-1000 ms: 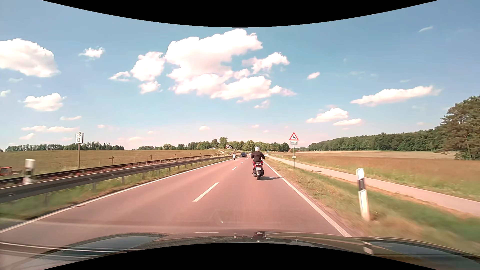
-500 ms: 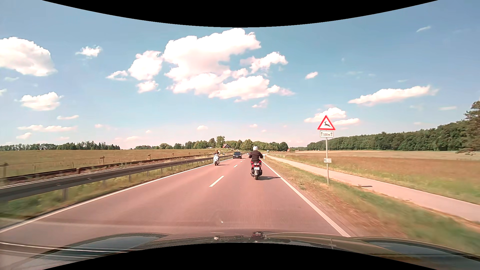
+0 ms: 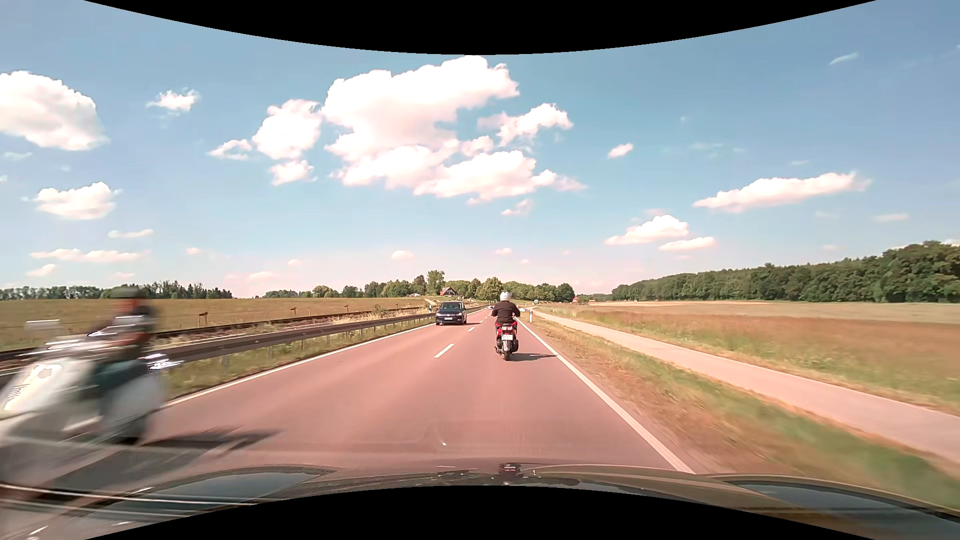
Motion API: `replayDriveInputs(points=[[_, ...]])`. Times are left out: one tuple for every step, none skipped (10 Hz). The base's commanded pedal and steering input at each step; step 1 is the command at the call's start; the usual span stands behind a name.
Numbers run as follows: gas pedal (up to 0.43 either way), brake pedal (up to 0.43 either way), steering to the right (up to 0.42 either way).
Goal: Follow the waypoints while adhering to traffic rules and regulations
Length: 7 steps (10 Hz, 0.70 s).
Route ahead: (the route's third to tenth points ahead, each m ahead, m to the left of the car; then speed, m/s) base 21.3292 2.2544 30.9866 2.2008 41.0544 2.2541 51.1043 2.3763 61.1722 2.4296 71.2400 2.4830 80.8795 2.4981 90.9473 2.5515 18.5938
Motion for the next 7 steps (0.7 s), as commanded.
replayDriveInputs(points=[[0.197, 0.006, -0.003], [0.197, 0.012, -0.006], [0.197, 0.006, -0.006], [0.197, 0.012, -0.006], [0.197, 0.006, -0.006], [0.197, 0.012, -0.006], [0.197, 0.012, -0.005]])
